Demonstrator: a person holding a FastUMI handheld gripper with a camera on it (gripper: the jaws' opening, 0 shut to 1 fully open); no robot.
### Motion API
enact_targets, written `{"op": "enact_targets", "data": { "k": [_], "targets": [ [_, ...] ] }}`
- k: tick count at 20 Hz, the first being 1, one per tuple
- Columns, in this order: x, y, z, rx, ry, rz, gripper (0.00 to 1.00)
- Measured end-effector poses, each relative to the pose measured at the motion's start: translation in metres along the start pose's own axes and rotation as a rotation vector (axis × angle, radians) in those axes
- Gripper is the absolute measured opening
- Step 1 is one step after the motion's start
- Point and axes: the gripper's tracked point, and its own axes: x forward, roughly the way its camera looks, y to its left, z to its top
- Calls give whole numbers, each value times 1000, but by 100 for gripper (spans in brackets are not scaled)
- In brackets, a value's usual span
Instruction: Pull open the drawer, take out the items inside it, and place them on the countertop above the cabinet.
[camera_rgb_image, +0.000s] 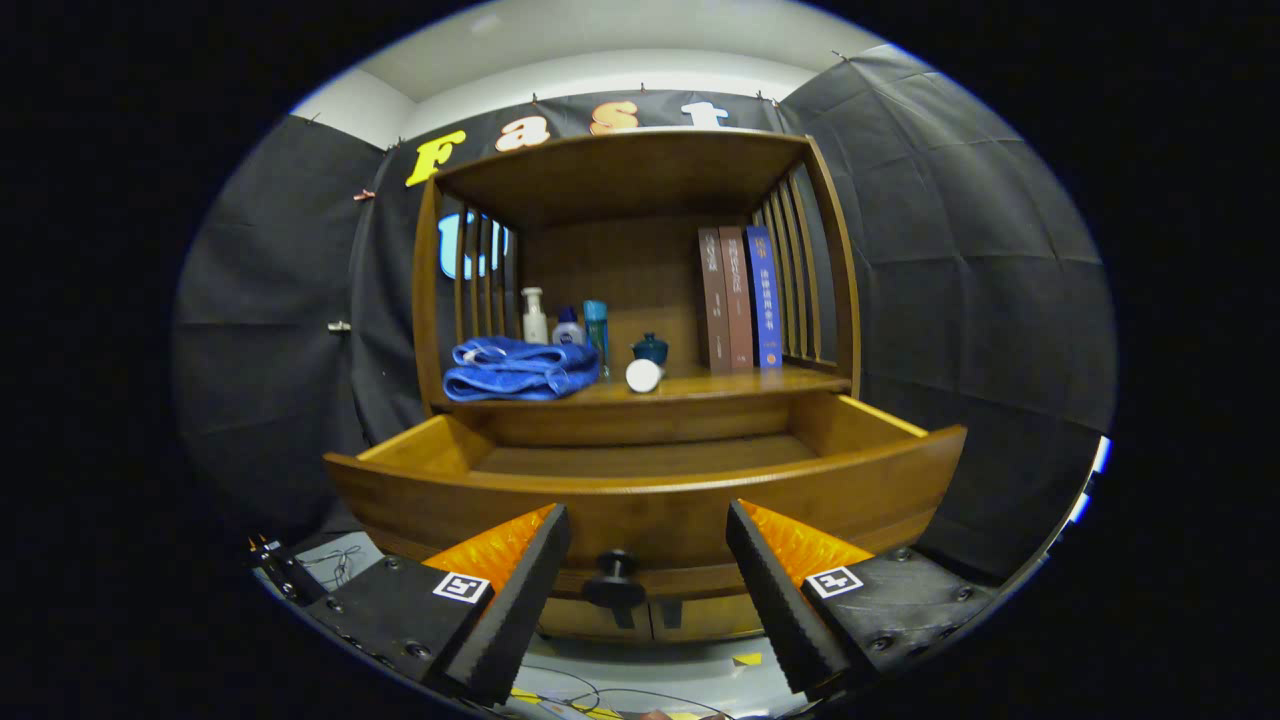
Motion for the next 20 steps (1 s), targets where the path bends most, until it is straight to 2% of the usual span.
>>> {"op": "enact_targets", "data": {
  "k": [6, 8, 11, 15, 20],
  "targets": [
    [13, 15, -36, -4, 40, 35, 99],
    [18, 14, -42, -46, 53, 2, 99],
    [21, 15, -42, -111, 29, -29, 99],
    [24, 16, -39, -97, 27, -33, 98],
    [54, 17, -30, -101, 17, -34, 99]
  ]
}}
